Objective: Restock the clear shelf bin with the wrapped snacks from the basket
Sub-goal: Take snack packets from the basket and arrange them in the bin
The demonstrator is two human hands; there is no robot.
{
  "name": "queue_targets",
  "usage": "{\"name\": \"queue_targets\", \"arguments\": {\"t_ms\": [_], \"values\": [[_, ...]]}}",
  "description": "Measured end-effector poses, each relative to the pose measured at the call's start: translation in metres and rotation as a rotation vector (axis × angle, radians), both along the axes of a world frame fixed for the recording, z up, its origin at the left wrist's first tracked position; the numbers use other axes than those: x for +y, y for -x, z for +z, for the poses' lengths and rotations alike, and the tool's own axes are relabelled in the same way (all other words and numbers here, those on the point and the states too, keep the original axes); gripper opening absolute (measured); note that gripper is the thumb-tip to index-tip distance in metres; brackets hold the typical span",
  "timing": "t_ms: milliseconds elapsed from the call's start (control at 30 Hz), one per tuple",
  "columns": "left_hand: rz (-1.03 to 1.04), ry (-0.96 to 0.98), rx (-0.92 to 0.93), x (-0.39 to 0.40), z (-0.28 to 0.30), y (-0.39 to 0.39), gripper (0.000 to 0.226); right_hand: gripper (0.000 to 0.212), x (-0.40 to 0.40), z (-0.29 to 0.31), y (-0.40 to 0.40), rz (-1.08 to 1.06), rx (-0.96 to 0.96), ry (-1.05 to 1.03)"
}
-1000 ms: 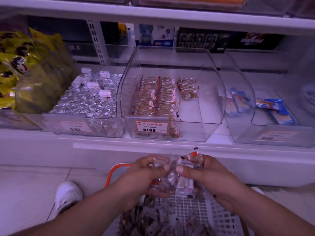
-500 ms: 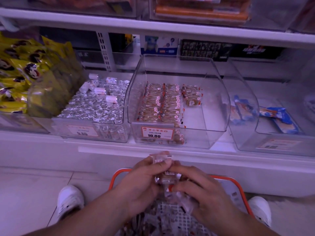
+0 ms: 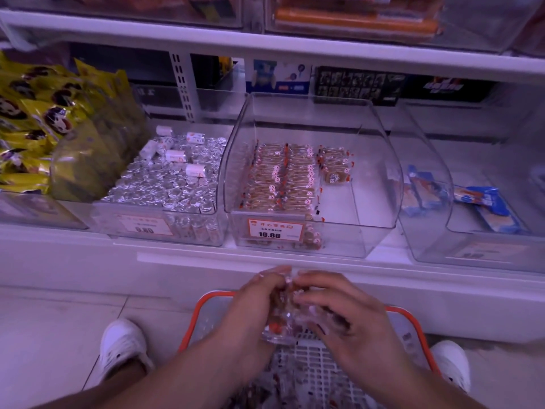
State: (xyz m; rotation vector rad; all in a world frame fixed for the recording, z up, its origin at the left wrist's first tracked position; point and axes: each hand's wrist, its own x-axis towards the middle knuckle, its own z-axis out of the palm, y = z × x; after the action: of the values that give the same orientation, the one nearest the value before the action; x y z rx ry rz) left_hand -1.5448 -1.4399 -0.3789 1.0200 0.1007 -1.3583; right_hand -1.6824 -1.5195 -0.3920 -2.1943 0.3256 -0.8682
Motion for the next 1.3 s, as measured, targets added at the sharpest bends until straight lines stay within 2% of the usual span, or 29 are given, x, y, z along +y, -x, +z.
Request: {"name": "queue_targets", "arguments": {"t_ms": [33, 100, 167, 200, 267, 300, 367, 433, 467, 567, 633, 700, 800, 867, 933, 1000, 1167, 1300], "values": [[-0.024, 0.018, 0.048, 0.000, 0.002, -0.002, 0.011, 0.019, -0.001, -0.001, 0.000, 0.030, 0.031, -0.003], [-0.042, 0.009, 0.096, 0.003, 0.004, -0.006, 0.022, 0.026, -0.004, 0.000, 0.001, 0.078, 0.108, 0.005], [-0.070, 0.039, 0.039, 0.006, 0.003, -0.007, 0.019, 0.026, -0.007, 0.001, 0.004, 0.118, 0.172, -0.101], [-0.074, 0.079, 0.000, 0.006, 0.002, -0.005, 0.013, 0.024, -0.008, 0.002, 0.006, 0.138, 0.205, -0.196], [-0.056, 0.124, -0.057, 0.007, 0.000, -0.004, 0.024, 0.029, -0.007, 0.007, 0.006, 0.125, 0.213, -0.402], [-0.038, 0.113, -0.076, 0.006, -0.001, -0.005, 0.033, 0.027, -0.007, 0.011, 0.005, 0.071, 0.150, -0.508], [0.002, 0.079, -0.118, 0.004, 0.000, -0.007, 0.046, 0.010, -0.011, 0.022, 0.001, -0.160, -0.076, -0.679], [0.007, 0.011, -0.248, 0.003, -0.001, -0.004, 0.047, 0.019, -0.020, 0.028, 0.000, -0.404, -0.186, -0.918], [-0.002, -0.031, -0.339, 0.003, -0.004, 0.000, 0.042, 0.024, -0.025, 0.029, 0.000, -0.445, -0.181, -1.084], [-0.034, -0.070, -0.501, 0.003, -0.011, 0.017, 0.030, 0.030, -0.020, 0.032, -0.008, -0.328, -0.092, -1.515], [-0.045, -0.044, -0.464, 0.002, -0.009, 0.025, 0.041, 0.030, -0.008, 0.031, -0.011, -0.206, -0.066, -1.605], [-0.070, -0.045, -0.400, 0.002, -0.005, 0.026, 0.055, 0.019, 0.002, 0.028, -0.012, -0.127, -0.106, -1.589], [-0.086, -0.036, -0.330, 0.001, -0.003, 0.023, 0.053, 0.015, 0.006, 0.027, -0.011, -0.090, -0.222, -1.553], [-0.117, -0.031, -0.285, 0.001, -0.004, 0.019, 0.045, 0.030, 0.002, 0.026, -0.009, -0.148, -0.253, -1.517], [-0.127, -0.033, -0.261, 0.001, -0.006, 0.013, 0.042, 0.040, -0.006, 0.023, -0.004, -0.261, -0.150, -1.375], [-0.087, -0.038, -0.279, 0.001, -0.006, 0.009, 0.043, 0.023, -0.015, 0.021, 0.001, -0.345, -0.008, -1.165], [-0.045, -0.017, -0.362, 0.001, 0.000, 0.012, 0.064, 0.020, -0.009, 0.013, 0.003, -0.133, 0.104, -0.902], [-0.029, 0.017, -0.335, 0.001, 0.001, 0.016, 0.062, 0.024, -0.001, 0.007, -0.002, -0.078, 0.181, -0.739]]}}
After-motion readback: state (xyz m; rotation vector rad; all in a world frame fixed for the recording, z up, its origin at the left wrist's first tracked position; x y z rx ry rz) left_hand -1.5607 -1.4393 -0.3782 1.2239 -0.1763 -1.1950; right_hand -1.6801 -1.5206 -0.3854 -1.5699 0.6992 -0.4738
